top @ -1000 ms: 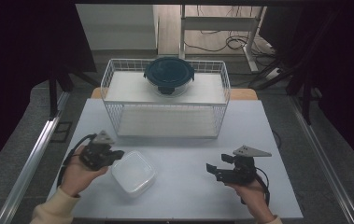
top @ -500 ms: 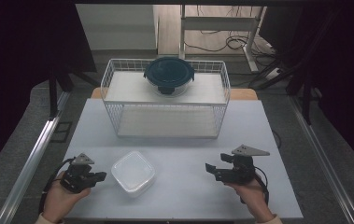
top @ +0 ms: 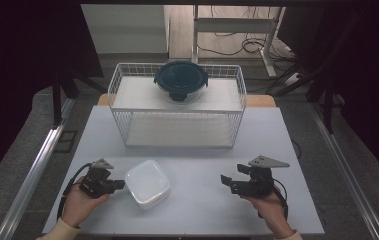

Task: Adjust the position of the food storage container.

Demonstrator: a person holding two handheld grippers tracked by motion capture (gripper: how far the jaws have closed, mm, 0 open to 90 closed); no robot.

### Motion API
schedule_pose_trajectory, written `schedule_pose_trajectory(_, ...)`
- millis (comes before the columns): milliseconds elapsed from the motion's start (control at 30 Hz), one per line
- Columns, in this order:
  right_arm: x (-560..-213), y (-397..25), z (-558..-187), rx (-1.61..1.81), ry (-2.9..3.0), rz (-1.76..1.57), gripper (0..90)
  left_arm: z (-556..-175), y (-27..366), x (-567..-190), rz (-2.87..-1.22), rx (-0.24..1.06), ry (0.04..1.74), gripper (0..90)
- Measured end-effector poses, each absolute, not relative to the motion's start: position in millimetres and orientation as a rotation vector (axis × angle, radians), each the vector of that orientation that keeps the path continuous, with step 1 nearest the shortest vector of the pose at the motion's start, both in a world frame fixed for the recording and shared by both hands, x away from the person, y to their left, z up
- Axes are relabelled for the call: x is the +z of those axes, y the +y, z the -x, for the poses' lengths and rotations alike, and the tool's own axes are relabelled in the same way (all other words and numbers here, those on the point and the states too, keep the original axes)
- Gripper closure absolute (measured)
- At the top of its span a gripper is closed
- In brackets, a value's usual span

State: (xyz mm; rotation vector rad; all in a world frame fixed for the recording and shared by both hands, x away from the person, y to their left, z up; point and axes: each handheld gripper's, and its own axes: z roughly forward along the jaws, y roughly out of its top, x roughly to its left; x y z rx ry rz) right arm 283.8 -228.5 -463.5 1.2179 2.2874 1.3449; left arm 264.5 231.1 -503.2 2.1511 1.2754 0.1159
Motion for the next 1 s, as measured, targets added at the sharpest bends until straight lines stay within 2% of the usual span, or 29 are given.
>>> schedule_pose_trajectory(533,-463.1,-229.0,-282.8,1.337,2.279,-1.225,20.3,-305.3,185.4,-506.5,-2.163,0.021,1.197,90.0)
schedule_pose_trajectory(733,-463.4,-229.3,-282.6,1.338,2.283,-1.219,20.3,-305.4,170.3,-507.4,-2.184,-0.015,1.156,90.0)
schedule_pose_trajectory(1000,-464.2,-228.7,-282.2,1.332,2.284,-1.219,20.2,-296.2,172.4,-505.1,-2.194,-0.019,1.139,90.0)
